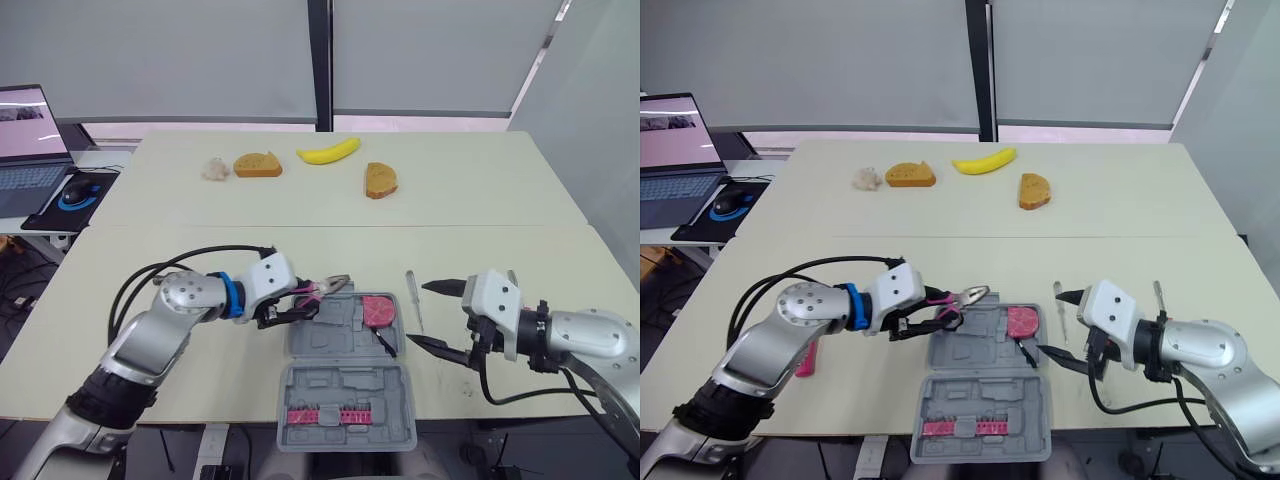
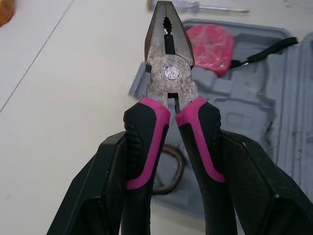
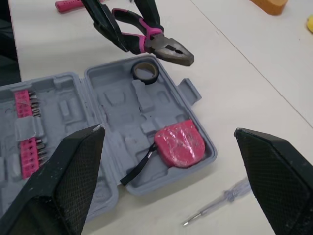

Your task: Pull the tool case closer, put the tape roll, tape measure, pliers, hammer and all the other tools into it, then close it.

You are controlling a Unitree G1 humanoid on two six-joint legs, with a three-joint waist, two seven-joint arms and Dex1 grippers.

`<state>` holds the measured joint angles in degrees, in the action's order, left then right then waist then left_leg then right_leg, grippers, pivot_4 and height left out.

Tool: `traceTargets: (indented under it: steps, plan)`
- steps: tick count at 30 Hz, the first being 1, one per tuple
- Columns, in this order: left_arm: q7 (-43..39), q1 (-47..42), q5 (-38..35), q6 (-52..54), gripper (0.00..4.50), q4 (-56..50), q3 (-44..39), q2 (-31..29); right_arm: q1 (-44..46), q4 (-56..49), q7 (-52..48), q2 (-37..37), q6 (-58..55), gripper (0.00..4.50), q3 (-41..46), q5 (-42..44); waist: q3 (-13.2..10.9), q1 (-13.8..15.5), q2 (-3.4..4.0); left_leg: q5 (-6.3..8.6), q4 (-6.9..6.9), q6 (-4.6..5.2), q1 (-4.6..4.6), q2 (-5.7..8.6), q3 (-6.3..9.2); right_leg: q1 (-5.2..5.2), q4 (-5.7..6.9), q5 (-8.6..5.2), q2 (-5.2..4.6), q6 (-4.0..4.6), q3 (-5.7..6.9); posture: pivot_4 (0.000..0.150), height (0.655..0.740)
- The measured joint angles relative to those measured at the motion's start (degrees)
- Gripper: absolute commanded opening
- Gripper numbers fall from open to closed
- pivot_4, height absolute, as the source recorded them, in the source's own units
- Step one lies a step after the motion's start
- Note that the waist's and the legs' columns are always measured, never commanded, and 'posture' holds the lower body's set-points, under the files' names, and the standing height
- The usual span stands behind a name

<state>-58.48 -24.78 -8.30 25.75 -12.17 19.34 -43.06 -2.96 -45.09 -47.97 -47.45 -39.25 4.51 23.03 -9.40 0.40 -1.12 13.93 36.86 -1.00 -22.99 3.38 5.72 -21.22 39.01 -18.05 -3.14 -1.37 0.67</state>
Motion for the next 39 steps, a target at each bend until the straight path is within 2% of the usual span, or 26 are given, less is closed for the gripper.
traceTargets:
  steps: [4, 9, 14, 18, 25, 32, 35, 39]
  plan:
    - [-4.8, -5.0, 2.5, 0.3, 2.46, 1.9, 5.9, 1.3, 0.0, -3.2, 1.9, -3.5, -1.8, 4.50, -1.5, -1.9, 0.0, -0.9, 0.00, -0.01, 0.01, 0.02, 0.07, -0.03, -0.05, 0.01, 0.05, 0.00, 0.07, -0.03, -0.01, 0.150, 0.7400]
    - [-8.0, -7.6, 4.6, 0.4, 2.46, 3.1, 10.1, 3.1, 7.4, -3.5, 4.1, -5.6, -6.2, 4.50, -9.2, -4.9, 0.0, -1.2, 0.00, -0.01, 0.01, 0.02, 0.04, -0.07, 0.00, 0.00, 0.05, 0.00, 0.12, -0.03, 0.01, 0.150, 0.7400]
    - [-9.8, -8.5, 5.7, 0.5, 2.46, 3.4, 11.2, 3.6, 20.9, 1.2, 4.5, -2.1, -11.4, 4.50, -21.9, -7.7, 0.0, -1.8, -0.03, -0.02, 0.05, 0.02, 0.04, -0.03, 0.02, 0.01, 0.04, -0.01, 0.09, -0.03, -0.01, 0.150, 0.7400]
    - [-9.9, -8.5, 5.9, 1.2, 2.46, 3.4, 11.3, 4.3, 27.7, 5.5, 4.1, 0.4, -13.8, 4.50, -29.2, -9.8, 0.0, -1.9, -0.03, -0.02, 0.05, 0.02, 0.01, -0.03, 0.07, -0.01, 0.03, -0.01, 0.09, -0.03, 0.02, 0.150, 0.7400]
    - [-10.6, -8.5, 6.1, 1.6, 2.46, 3.4, 11.3, 4.3, 32.4, 12.0, 4.0, 3.7, -12.7, 4.50, -39.0, -15.5, 0.0, -1.9, -0.03, -0.02, 0.09, 0.01, 0.00, 0.00, 0.08, -0.04, 0.07, -0.01, 0.08, -0.03, 0.00, 0.150, 0.7400]
    - [-10.8, -8.5, 6.1, 1.7, 2.46, 3.4, 11.3, 4.3, 33.4, 15.0, 2.8, 5.4, -10.7, 4.50, -41.5, -18.6, 0.0, -1.9, -0.03, -0.02, 0.09, 0.01, 0.00, 0.00, 0.08, -0.07, 0.08, -0.01, 0.09, -0.03, -0.01, 0.150, 0.7400]
    - [-10.8, -8.5, 6.1, 1.7, 2.46, 3.4, 11.3, 4.3, 33.5, 15.9, 1.8, 5.7, -9.9, 3.93, -42.3, -19.7, 0.0, -1.9, -0.03, -0.02, 0.09, 0.01, 0.01, 0.00, 0.08, -0.07, 0.09, -0.01, 0.09, -0.03, -0.01, 0.150, 0.7400]
    - [-10.8, -8.5, 6.1, 1.8, 2.46, 3.4, 11.3, 4.5, 34.0, 17.6, 1.0, 6.9, -8.7, 2.58, -43.1, -21.3, 0.0, -2.0, -0.03, -0.02, 0.09, 0.01, 0.01, 0.00, 0.07, -0.07, 0.10, -0.01, 0.09, -0.03, -0.01, 0.150, 0.7400]
